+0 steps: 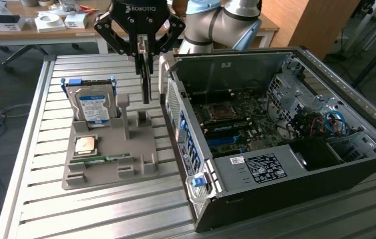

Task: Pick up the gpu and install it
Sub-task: 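Pick up the gpu and move the gpu toward the slot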

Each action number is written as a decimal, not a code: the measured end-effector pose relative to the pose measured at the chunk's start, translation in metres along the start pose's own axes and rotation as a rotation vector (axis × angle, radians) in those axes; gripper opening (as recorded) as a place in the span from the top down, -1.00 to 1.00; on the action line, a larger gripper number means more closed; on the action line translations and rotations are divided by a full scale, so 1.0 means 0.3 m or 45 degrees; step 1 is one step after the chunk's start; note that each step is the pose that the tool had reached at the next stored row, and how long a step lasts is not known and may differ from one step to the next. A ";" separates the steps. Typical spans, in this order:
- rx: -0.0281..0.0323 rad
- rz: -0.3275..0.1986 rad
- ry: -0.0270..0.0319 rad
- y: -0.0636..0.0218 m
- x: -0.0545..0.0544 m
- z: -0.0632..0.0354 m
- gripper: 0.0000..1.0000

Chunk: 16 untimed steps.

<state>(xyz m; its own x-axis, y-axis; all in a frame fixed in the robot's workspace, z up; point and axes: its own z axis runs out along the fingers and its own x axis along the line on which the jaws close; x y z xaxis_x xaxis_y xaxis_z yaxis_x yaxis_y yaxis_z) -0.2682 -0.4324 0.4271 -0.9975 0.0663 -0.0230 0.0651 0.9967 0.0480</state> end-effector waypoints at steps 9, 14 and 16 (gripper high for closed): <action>0.0000 0.000 0.0000 0.002 -0.036 0.001 0.47; -0.0001 0.000 0.0000 0.004 -0.062 0.001 0.47; -0.0002 0.000 -0.0001 0.005 -0.074 0.002 0.47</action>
<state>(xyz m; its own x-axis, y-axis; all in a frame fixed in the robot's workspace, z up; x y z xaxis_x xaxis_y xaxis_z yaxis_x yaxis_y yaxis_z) -0.2460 -0.4324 0.4272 -0.9975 0.0663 -0.0231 0.0652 0.9967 0.0481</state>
